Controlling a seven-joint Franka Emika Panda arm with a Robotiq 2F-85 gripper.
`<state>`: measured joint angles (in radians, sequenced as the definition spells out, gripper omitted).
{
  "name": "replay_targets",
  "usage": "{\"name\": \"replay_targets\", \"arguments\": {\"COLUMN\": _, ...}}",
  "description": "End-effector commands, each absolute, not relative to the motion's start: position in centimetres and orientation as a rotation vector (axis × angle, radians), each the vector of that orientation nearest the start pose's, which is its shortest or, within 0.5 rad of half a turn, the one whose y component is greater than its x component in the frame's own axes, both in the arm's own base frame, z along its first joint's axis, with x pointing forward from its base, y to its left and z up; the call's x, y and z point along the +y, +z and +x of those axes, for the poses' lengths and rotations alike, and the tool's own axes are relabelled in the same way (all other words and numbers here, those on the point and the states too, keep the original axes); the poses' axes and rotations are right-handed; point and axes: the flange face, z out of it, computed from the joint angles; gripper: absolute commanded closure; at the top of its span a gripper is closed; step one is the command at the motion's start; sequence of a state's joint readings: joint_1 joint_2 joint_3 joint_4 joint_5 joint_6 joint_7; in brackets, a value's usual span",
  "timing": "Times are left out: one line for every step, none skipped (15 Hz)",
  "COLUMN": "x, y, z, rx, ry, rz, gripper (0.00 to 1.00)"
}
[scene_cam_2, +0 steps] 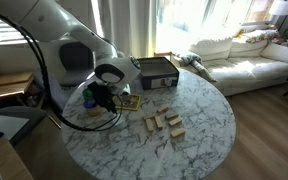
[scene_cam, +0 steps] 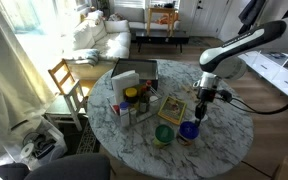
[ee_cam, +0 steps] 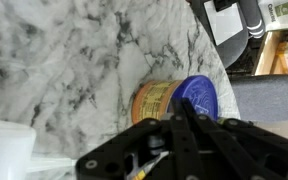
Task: Switch the blue and green lids in the containers
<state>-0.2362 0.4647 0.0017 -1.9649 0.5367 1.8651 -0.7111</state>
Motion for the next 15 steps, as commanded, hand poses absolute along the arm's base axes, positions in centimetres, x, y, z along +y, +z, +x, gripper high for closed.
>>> {"name": "replay_targets", "arguments": {"x": -8.7, "y": 20.9, "z": 54.3, "rx": -0.188, "ry": 0.373, "rz": -2.485, "gripper": 0.99}}
{"name": "replay_targets", "arguments": {"x": -8.6, "y": 20.9, "z": 54.3, "rx": -0.187, "ry": 0.374, "rz": -2.486, "gripper": 0.99}}
{"name": "replay_targets", "arguments": {"x": -8.5, "y": 20.9, "z": 54.4, "rx": -0.186, "ry": 0.375, "rz": -2.487, "gripper": 0.99}}
{"name": "replay_targets", "arguments": {"x": -8.5, "y": 20.9, "z": 54.4, "rx": -0.181, "ry": 0.375, "rz": -2.490, "gripper": 0.99}}
{"name": "replay_targets", "arguments": {"x": -8.5, "y": 21.0, "z": 54.4, "rx": -0.175, "ry": 0.373, "rz": -2.495, "gripper": 0.71}}
{"name": "replay_targets", "arguments": {"x": -8.5, "y": 21.0, "z": 54.5, "rx": -0.163, "ry": 0.370, "rz": -2.499, "gripper": 0.71}}
{"name": "replay_targets", "arguments": {"x": -8.6, "y": 21.0, "z": 54.5, "rx": -0.158, "ry": 0.367, "rz": -2.505, "gripper": 0.65}}
{"name": "replay_targets", "arguments": {"x": -8.6, "y": 21.1, "z": 54.6, "rx": -0.153, "ry": 0.363, "rz": -2.511, "gripper": 0.57}}
{"name": "replay_targets", "arguments": {"x": -8.7, "y": 21.2, "z": 54.6, "rx": -0.147, "ry": 0.357, "rz": -2.518, "gripper": 0.50}}
{"name": "replay_targets", "arguments": {"x": -8.9, "y": 21.3, "z": 54.7, "rx": -0.142, "ry": 0.349, "rz": -2.525, "gripper": 0.42}}
{"name": "replay_targets", "arguments": {"x": -9.0, "y": 21.4, "z": 54.7, "rx": -0.136, "ry": 0.341, "rz": -2.533, "gripper": 0.35}}
{"name": "replay_targets", "arguments": {"x": -9.1, "y": 21.7, "z": 54.7, "rx": -0.131, "ry": 0.329, "rz": -2.539, "gripper": 0.28}}
{"name": "replay_targets", "arguments": {"x": -9.3, "y": 21.9, "z": 54.8, "rx": -0.127, "ry": 0.316, "rz": -2.545, "gripper": 0.19}}
{"name": "replay_targets", "arguments": {"x": -9.5, "y": 22.4, "z": 54.9, "rx": -0.122, "ry": 0.296, "rz": -2.550, "gripper": 0.13}}
{"name": "replay_targets", "arguments": {"x": -9.7, "y": 22.7, "z": 54.9, "rx": -0.116, "ry": 0.280, "rz": -2.557, "gripper": 0.05}}
